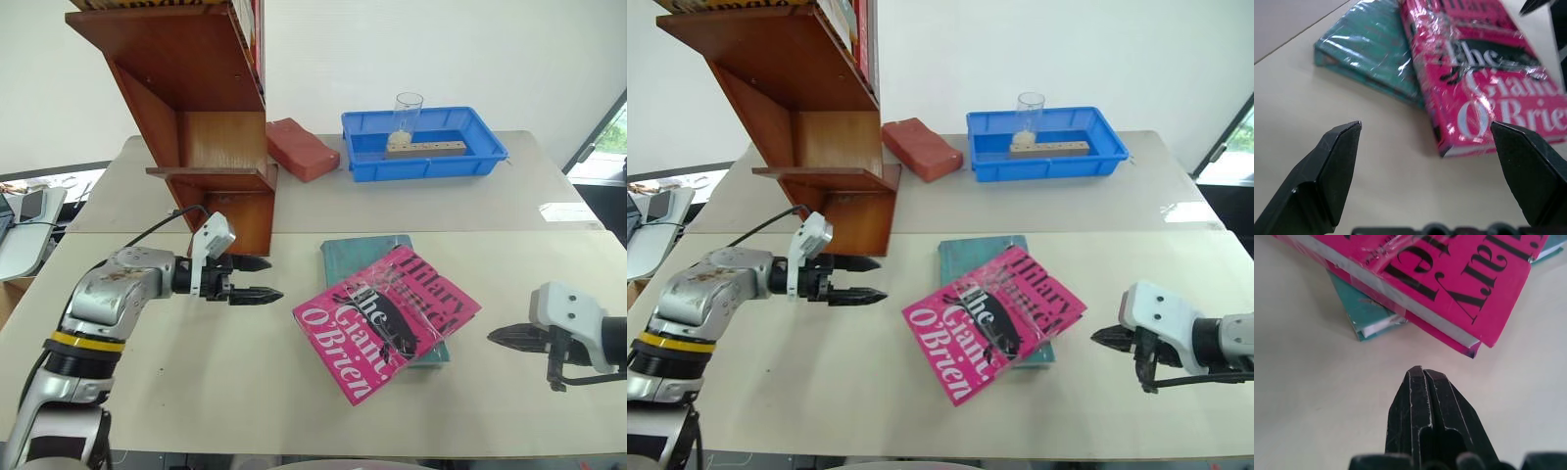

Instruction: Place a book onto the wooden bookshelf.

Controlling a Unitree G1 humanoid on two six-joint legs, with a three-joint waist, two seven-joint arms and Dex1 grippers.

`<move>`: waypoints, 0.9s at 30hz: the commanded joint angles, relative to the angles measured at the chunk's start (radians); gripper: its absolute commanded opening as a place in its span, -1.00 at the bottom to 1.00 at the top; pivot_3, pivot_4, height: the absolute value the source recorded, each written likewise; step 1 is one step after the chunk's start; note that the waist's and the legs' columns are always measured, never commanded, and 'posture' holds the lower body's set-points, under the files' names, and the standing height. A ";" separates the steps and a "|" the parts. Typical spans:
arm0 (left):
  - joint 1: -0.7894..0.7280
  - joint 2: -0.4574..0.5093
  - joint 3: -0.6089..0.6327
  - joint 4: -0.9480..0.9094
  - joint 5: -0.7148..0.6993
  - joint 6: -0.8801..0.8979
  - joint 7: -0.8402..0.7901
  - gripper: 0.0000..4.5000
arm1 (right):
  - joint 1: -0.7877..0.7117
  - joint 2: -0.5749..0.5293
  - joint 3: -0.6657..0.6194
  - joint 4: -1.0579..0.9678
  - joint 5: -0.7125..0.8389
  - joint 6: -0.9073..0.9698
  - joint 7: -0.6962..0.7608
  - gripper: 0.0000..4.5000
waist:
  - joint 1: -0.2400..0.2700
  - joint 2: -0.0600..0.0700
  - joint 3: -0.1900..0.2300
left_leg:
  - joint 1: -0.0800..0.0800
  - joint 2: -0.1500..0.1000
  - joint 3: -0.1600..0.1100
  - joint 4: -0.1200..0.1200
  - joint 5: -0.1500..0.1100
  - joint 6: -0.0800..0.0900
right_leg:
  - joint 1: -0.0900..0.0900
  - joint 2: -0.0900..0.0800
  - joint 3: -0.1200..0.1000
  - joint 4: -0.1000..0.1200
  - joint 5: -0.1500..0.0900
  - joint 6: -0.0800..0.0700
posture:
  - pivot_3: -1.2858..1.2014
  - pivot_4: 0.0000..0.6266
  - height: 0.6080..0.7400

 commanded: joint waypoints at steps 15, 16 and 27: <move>-0.090 -0.266 0.004 0.297 -0.093 0.287 0.120 1.00 | -0.403 0.115 0.370 0.224 -0.113 -0.136 -0.101 -0.98 | 0.007 0.000 0.001 | -0.002 -0.002 -0.004 0.002 0.000 0.000 | 0.003 0.000 0.000 -0.003 0.001 -0.001 | 0.03 -0.52 -0.38; -0.085 -0.272 -0.002 0.296 -0.095 0.296 0.120 1.00 | -0.430 0.120 0.389 0.250 -0.123 -0.153 -0.099 -0.98 | 0.006 0.000 0.001 | -0.002 -0.002 -0.004 0.002 0.000 0.000 | 0.003 0.000 0.000 -0.003 0.002 -0.001 | 0.03 -0.52 -0.38; -0.020 -0.412 0.149 0.204 -0.222 0.480 0.279 1.00 | -0.612 0.253 0.503 0.389 -0.131 -0.277 -0.073 -0.98 | 0.005 0.001 0.001 | -0.002 -0.002 -0.005 0.002 0.000 0.000 | 0.003 0.000 -0.001 -0.002 0.003 -0.002 | 0.03 -0.52 -0.38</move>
